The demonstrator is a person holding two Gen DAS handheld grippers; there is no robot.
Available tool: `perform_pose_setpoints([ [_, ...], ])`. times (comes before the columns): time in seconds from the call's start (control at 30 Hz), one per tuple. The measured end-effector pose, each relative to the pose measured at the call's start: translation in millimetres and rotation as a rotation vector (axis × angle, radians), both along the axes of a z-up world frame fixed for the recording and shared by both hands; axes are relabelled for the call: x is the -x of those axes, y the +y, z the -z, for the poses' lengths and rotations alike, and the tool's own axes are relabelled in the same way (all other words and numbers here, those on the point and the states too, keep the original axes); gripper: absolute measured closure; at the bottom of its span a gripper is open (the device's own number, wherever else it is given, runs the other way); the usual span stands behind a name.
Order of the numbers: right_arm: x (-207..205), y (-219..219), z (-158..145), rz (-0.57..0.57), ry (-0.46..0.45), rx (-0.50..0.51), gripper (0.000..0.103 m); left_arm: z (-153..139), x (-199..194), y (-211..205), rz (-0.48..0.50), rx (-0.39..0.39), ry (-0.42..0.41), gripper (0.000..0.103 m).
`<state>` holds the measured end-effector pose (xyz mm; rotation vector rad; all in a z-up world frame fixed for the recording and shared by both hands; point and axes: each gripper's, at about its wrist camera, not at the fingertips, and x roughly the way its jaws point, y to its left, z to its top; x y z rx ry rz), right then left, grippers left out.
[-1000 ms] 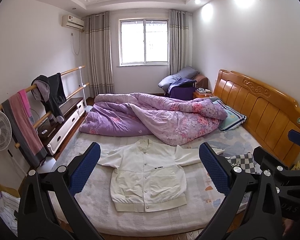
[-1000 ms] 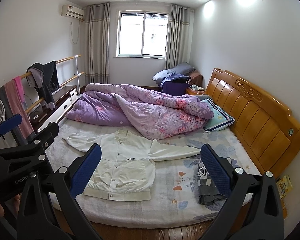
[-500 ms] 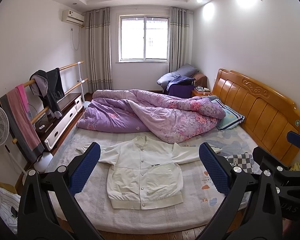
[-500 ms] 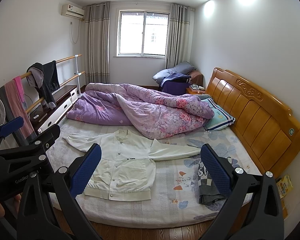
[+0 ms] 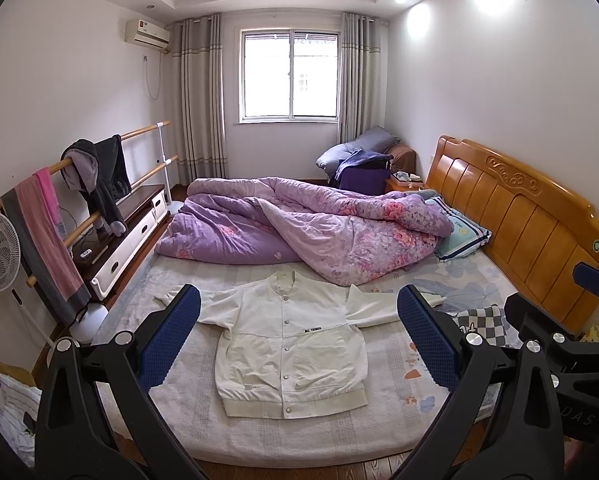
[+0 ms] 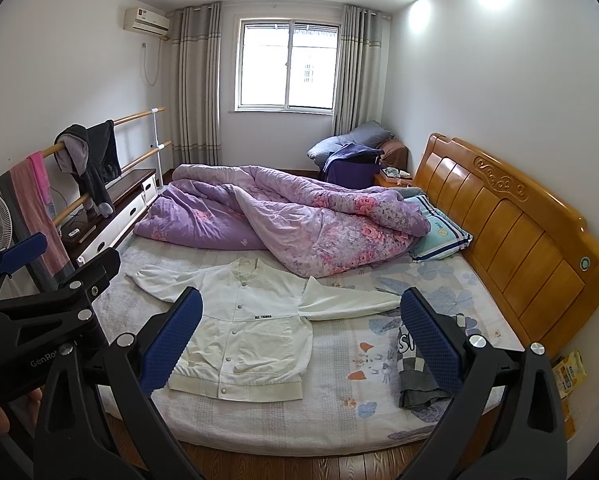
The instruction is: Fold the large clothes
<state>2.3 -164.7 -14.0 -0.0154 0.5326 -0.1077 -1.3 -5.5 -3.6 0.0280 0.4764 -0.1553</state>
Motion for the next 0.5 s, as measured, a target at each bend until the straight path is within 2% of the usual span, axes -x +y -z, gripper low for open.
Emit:
perform_pose_setpoints([
  [0.5, -15, -12, 6, -0.023, 0.018, -0.014, 0.007, 2, -15, -6, -0.018, -0.011, 0.012, 0.005],
])
